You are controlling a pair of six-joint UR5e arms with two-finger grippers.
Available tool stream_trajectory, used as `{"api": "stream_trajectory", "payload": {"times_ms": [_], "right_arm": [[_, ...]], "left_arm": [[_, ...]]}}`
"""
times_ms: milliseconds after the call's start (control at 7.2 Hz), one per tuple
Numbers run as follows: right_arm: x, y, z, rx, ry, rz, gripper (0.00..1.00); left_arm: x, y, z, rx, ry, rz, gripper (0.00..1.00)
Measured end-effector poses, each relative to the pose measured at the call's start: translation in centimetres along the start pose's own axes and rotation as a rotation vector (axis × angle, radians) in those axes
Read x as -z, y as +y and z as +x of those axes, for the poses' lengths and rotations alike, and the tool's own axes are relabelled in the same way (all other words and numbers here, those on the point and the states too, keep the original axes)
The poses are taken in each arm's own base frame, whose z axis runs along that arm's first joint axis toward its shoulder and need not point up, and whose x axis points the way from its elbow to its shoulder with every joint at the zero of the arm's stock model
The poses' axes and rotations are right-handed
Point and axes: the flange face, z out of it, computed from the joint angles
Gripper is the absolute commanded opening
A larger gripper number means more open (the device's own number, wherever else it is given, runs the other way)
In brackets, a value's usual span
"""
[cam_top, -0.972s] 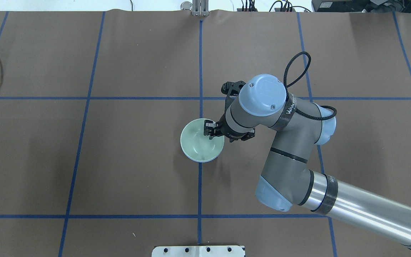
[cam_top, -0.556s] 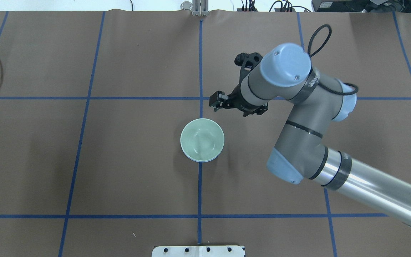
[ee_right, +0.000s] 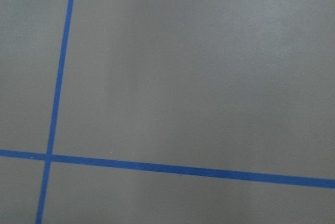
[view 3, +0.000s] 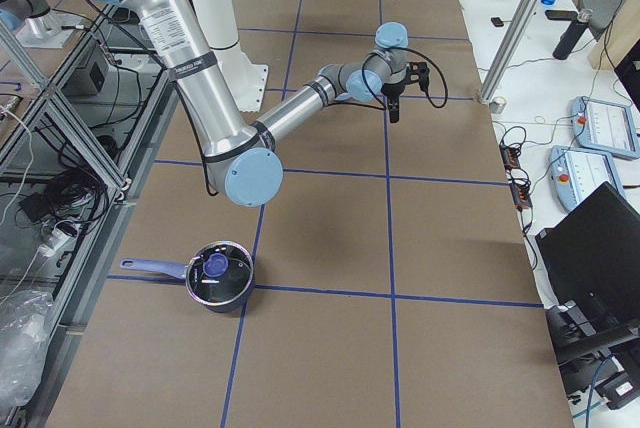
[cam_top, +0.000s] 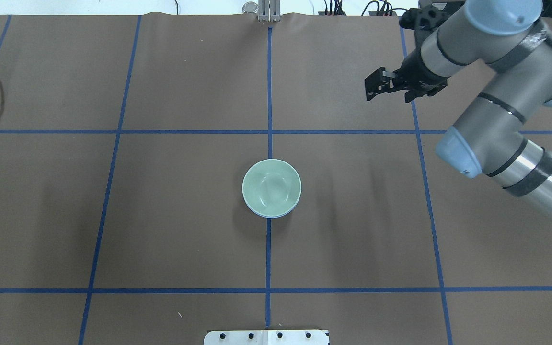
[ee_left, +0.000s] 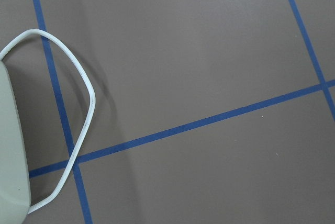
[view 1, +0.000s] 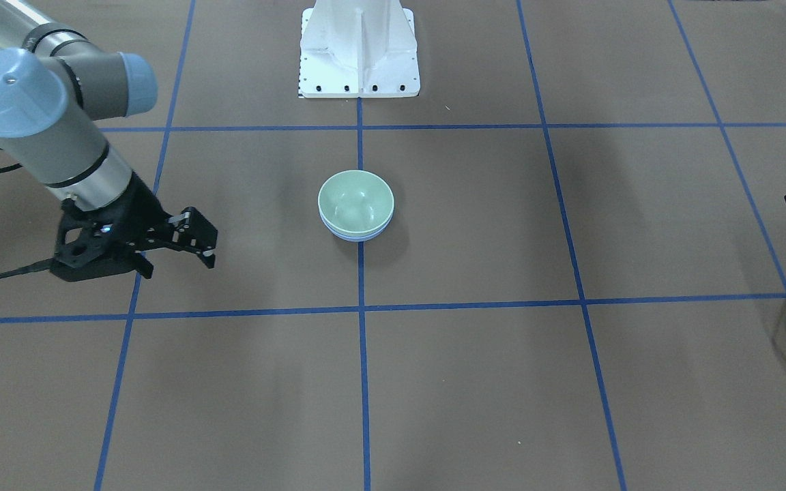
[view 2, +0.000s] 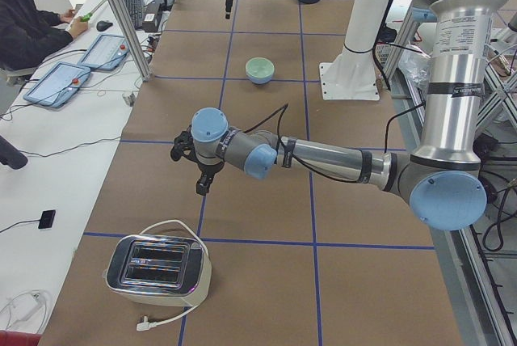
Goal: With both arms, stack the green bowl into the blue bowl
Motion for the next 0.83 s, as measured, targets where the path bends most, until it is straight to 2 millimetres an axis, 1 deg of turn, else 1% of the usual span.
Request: {"api": "stream_trajectory", "payload": {"times_ms": [278, 417, 556, 694, 833], "right_arm": [[2.4, -0.7, 9.0, 0.006, 0.021, -0.014, 1.0], [3.4, -0.7, 12.6, 0.002, 0.038, -0.011, 1.0], [4.3, -0.8, 15.4, -0.005, 0.056, -0.008, 1.0], [5.0, -1.0, 17.4, -0.009, 0.074, -0.008, 1.0], [5.5, -1.1, 18.5, -0.009, 0.088, -0.013, 1.0]], "left_arm": [[0.4, 0.1, -0.4, -0.019, 0.001, 0.006, 0.98], [0.5, 0.2, -0.6, -0.021, 0.0, 0.007, 0.98], [0.5, 0.4, -0.8, -0.021, -0.001, 0.006, 0.98], [0.7, 0.5, -1.1, -0.013, -0.004, 0.007, 0.98], [1.3, 0.5, -1.7, 0.006, -0.008, 0.012, 0.98]]}}
